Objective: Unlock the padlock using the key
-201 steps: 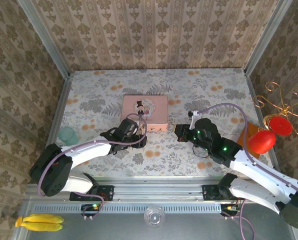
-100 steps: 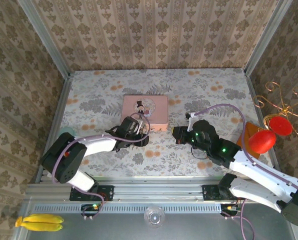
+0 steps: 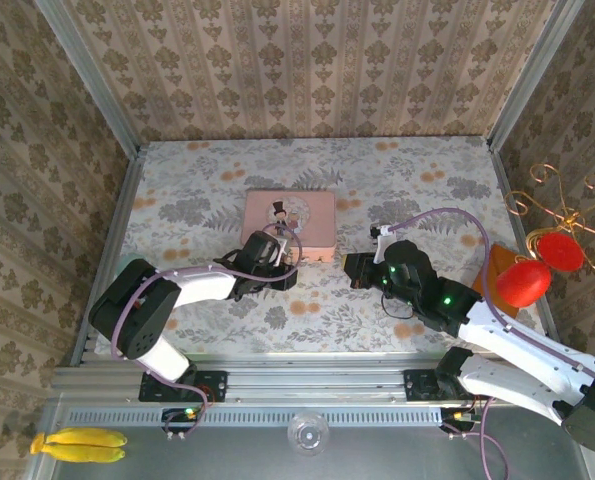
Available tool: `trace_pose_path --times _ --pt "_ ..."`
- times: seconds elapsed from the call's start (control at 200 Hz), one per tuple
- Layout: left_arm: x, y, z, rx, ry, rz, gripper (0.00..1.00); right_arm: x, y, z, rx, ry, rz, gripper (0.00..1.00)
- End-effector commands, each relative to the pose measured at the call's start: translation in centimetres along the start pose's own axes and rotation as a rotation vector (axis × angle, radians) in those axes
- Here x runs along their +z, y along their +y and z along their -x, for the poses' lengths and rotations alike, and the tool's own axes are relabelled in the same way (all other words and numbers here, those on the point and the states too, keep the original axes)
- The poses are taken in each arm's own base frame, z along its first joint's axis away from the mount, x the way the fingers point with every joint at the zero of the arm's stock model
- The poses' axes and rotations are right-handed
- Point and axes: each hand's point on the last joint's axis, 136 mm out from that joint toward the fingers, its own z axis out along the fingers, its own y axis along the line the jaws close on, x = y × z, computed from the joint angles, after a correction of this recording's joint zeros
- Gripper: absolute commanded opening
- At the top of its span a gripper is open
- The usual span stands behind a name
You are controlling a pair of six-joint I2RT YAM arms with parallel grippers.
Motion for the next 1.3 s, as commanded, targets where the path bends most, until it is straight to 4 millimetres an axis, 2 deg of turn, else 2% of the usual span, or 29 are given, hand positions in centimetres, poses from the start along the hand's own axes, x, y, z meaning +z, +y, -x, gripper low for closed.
trace_pose_path --times 0.0,0.315,0.645,0.855,1.08,1.295 --pt "0.0 -0.5 0.6 0.0 -0.013 -0.021 0.34 -0.7 0.6 1.1 0.02 -0.041 0.008 0.0" --pt "-1.1 -0.5 0.8 -0.012 -0.031 -0.019 0.23 -0.7 0.4 1.0 0.023 -0.043 0.003 0.0" --pt "-1.6 -1.5 1.7 -0.062 -0.055 -0.058 0.17 -0.5 -0.2 0.6 0.032 -0.031 -0.027 0.0" --pt "-2.8 -3.5 3.4 -0.153 -0.096 -0.15 0.14 0.0 -0.8 0.1 0.055 -0.023 -0.043 0.0" --pt "-3.2 -3.5 3.9 -0.319 -0.105 -0.199 0.08 1.6 0.4 -0.5 0.099 0.001 0.009 0.0" --pt "-3.9 -3.7 4.7 -0.442 -0.188 -0.276 0.06 2.5 0.3 -1.5 0.139 0.023 0.008 0.0"
